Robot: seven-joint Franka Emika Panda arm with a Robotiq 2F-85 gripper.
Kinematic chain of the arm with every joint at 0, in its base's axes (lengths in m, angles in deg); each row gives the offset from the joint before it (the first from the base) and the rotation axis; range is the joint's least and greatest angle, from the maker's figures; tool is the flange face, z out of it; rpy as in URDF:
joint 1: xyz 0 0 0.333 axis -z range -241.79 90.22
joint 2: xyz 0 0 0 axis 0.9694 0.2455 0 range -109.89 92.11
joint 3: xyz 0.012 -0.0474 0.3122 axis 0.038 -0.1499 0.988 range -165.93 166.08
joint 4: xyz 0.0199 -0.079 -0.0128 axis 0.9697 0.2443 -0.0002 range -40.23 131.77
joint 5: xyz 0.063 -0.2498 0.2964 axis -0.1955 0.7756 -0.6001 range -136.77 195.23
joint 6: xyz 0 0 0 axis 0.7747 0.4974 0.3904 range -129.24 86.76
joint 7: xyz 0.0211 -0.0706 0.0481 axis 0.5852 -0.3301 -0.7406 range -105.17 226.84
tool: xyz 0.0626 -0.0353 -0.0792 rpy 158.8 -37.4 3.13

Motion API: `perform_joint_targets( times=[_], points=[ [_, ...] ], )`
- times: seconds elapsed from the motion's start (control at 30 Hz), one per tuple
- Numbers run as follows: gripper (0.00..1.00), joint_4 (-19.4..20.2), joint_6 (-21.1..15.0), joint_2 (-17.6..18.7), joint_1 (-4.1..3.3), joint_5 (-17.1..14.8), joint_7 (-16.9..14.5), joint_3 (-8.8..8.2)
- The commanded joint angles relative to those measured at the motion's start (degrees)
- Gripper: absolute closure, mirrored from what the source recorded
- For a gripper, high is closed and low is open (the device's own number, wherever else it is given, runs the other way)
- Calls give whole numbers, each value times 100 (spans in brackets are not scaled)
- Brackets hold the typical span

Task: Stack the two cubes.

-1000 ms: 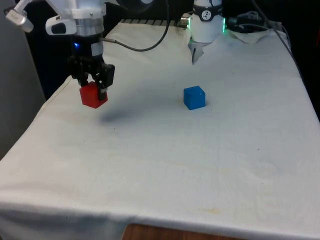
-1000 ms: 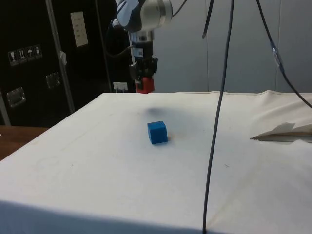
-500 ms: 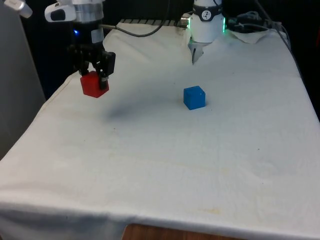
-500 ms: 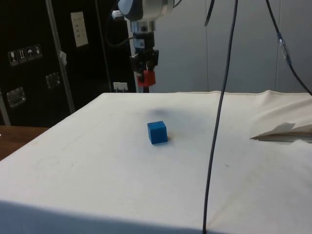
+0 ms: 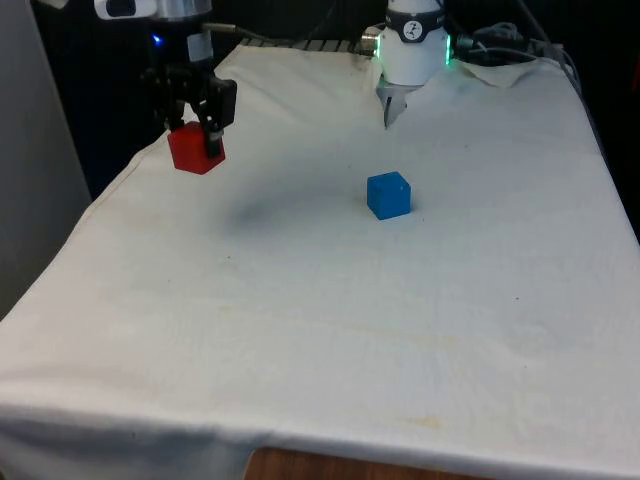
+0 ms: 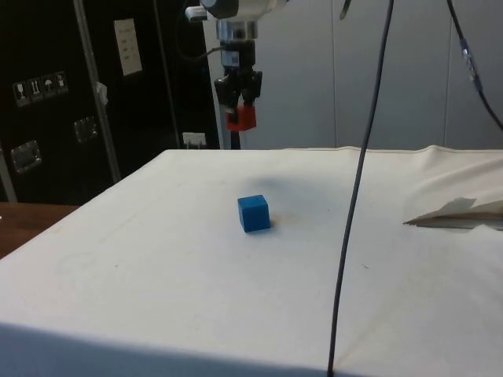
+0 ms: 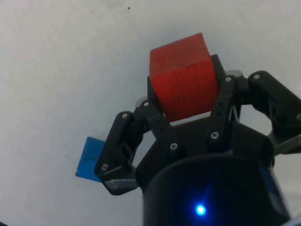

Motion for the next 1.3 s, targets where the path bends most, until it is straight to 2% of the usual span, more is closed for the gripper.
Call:
perform_joint_targets(
  times=[0.0, 0.03, 0.07, 0.23, 0.33, 0.37, 0.4, 0.5, 0.63, 0.67, 0.7, 0.9, 0.93, 0.97, 1.0, 1.03, 1.23, 1.27],
  points=[
    [100, 63, 29, -80, -40, 74, 34, -40],
    [100, 34, 6, -40, 0, 11, -6, 0],
    [100, 97, 29, -120, -40, 86, 29, -46],
    [100, 235, 80, -309, -46, 160, 40, -46],
    [100, 372, 80, -470, -74, 206, 57, -46],
    [100, 304, 86, -395, -17, 126, -6, -6],
    [100, 413, 80, -510, -86, 218, 63, -46],
    [100, 584, 40, -659, -138, 292, 138, -34],
    [100, 762, 6, -819, -183, 378, 223, -11],
    [100, 693, 69, -773, -126, 309, 149, 29],
    [100, 842, -11, -894, -206, 430, 275, 6],
    [100, 1054, -69, -1066, -281, 567, 418, 46],
    [100, 1083, -74, -1089, -286, 590, 447, 57],
    [100, 1031, 0, -1060, -223, 510, 361, 97],
    [100, 1134, -97, -1129, -298, 653, 516, 92],
    [100, 1163, -109, -1152, -309, 682, 550, 103],
    [100, 1306, -143, -1272, -355, 865, 762, 189],
    [100, 1232, -46, -1226, -298, 768, 659, 218]
  ],
)
